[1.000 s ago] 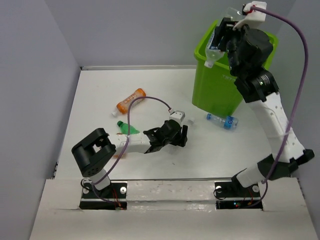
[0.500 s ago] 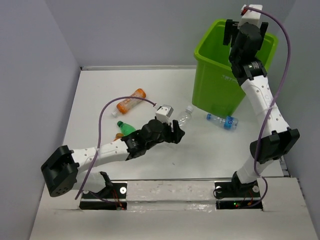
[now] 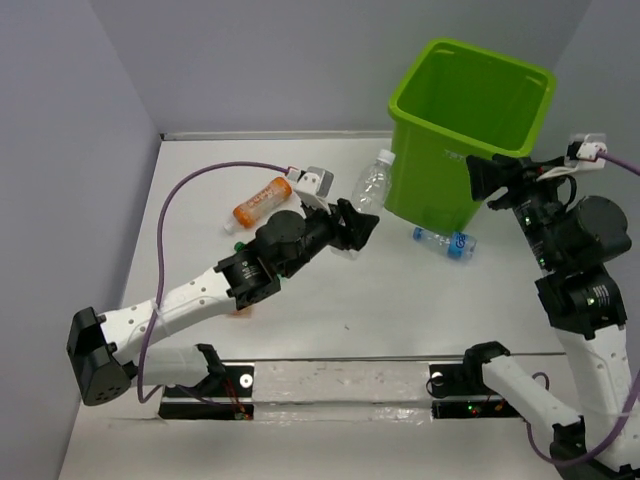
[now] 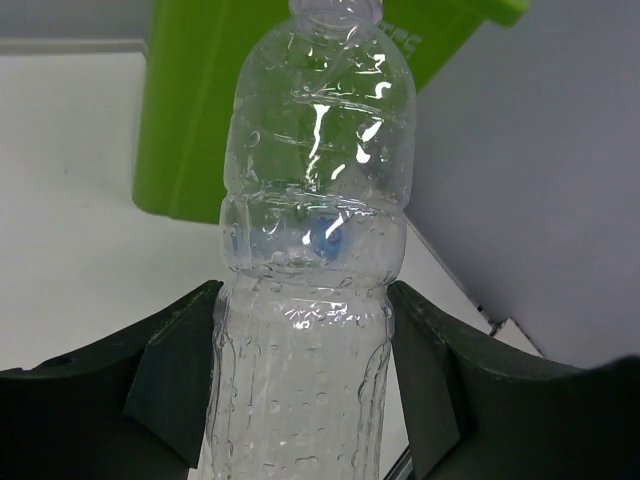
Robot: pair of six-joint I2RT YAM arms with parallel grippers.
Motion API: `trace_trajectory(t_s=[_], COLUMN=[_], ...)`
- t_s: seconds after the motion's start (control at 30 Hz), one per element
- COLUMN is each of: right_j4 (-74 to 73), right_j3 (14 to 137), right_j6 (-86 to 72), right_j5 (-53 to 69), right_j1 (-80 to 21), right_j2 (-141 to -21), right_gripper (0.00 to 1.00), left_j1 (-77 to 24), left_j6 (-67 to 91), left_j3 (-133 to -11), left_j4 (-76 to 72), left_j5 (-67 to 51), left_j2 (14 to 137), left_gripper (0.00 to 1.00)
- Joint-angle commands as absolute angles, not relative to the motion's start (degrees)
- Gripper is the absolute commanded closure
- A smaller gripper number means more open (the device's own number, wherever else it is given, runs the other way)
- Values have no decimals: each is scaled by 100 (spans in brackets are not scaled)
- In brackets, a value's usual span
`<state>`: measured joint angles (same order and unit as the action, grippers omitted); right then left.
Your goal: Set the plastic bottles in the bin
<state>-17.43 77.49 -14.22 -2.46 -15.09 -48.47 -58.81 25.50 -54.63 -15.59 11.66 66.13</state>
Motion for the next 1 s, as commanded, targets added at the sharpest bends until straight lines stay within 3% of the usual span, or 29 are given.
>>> trace_trajectory(t_s=[0.0, 0.27, 0.67, 0.97], right_j4=[-2188, -2285, -2566, -2602], right_j3=[6497, 4336, 3595, 3481], right_j6=[-2371, -3067, -2953, -2830], right_j5=[877, 2030, 2426, 2654], right_j1=[-1547, -1547, -1599, -1600], right_j2=[-4335, -3051, -2479, -2391], right_gripper=[40, 43, 41, 41], left_j1=[-5889, -5836, -5704, -5353], left_j6=[2014, 1197, 686, 685], left_j3=[-6625, -9082, -13671, -14798], left_j4=[-1749, -2171, -1854, -3199], left_j5=[1362, 1371, 1195, 1012], left_j2=[6801, 8040, 11274, 12795], left_gripper=[34, 34, 33, 33])
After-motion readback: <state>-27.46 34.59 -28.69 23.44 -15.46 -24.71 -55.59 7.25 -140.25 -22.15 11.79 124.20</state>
